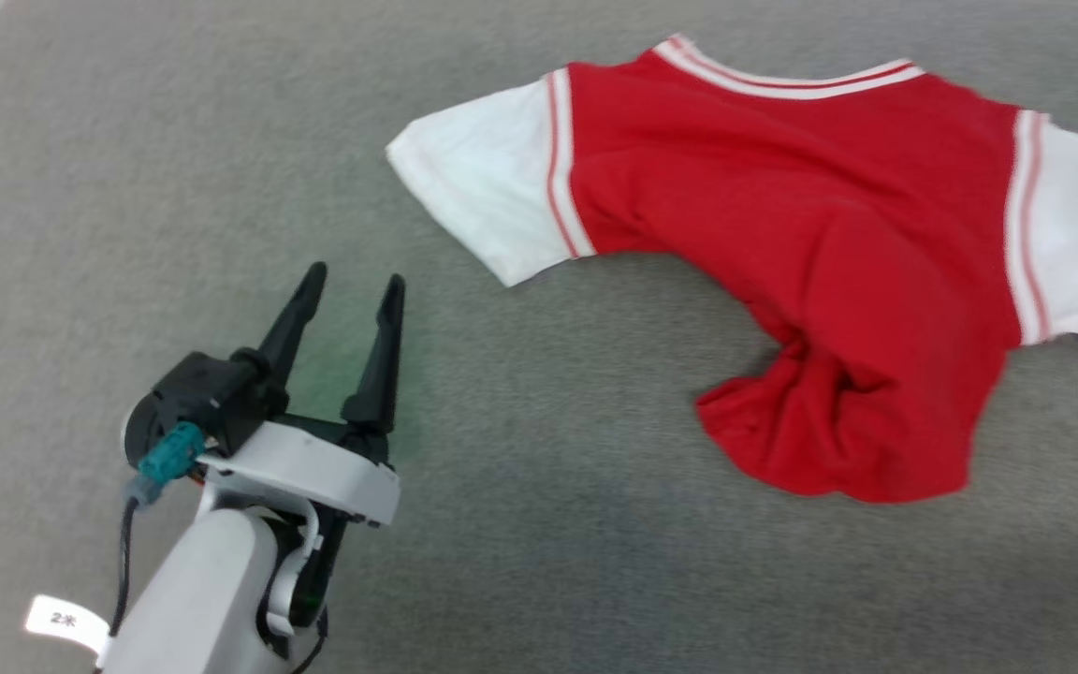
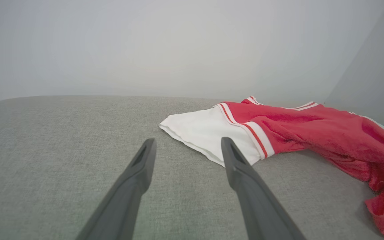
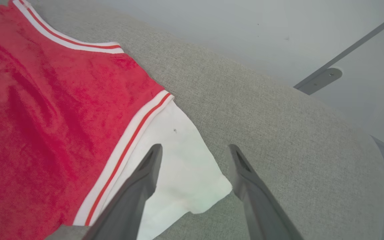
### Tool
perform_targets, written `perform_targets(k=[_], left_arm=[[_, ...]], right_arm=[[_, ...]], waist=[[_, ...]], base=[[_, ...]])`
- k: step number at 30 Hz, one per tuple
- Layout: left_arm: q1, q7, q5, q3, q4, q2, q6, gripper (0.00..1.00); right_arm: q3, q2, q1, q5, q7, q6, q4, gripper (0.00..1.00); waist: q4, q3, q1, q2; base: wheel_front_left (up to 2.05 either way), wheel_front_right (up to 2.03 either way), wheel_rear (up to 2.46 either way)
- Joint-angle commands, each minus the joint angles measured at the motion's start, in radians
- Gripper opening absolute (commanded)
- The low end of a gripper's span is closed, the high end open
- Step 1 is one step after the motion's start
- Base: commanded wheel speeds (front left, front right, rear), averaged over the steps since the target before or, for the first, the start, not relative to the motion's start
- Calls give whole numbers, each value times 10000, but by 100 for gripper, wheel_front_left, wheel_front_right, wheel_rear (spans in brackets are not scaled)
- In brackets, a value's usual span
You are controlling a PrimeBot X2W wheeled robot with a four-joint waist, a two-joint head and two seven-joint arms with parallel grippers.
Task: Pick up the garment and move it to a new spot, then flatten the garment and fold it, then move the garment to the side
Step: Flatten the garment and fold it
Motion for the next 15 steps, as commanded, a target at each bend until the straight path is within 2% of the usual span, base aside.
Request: perform_targets(k=[1,6,12,15], left_arm=[[80,-83,129,-25,-173,-85,86,100],[194,-220,276,-39,-642,-85,164,100],[167,-164,256,15,-942,72,169,100],[91,-86,196,107,-1099,188,211,100]], right_arm=[[153,-140,-412,115,289,-17,245,100],[1102,-477,-1171,290,1456,-17,833,100],[1701,-686,-1713,546,1763,-18,1318,100],[2063,-564,-1693,735,2093,-20,1736,100]], waist=[[858,687,0,0],[1320,1189,0,0],[1481,1551,0,0],[1407,1636,0,0]], base=[[0,0,0],[0,0,0],[0,0,0],[0,0,0]])
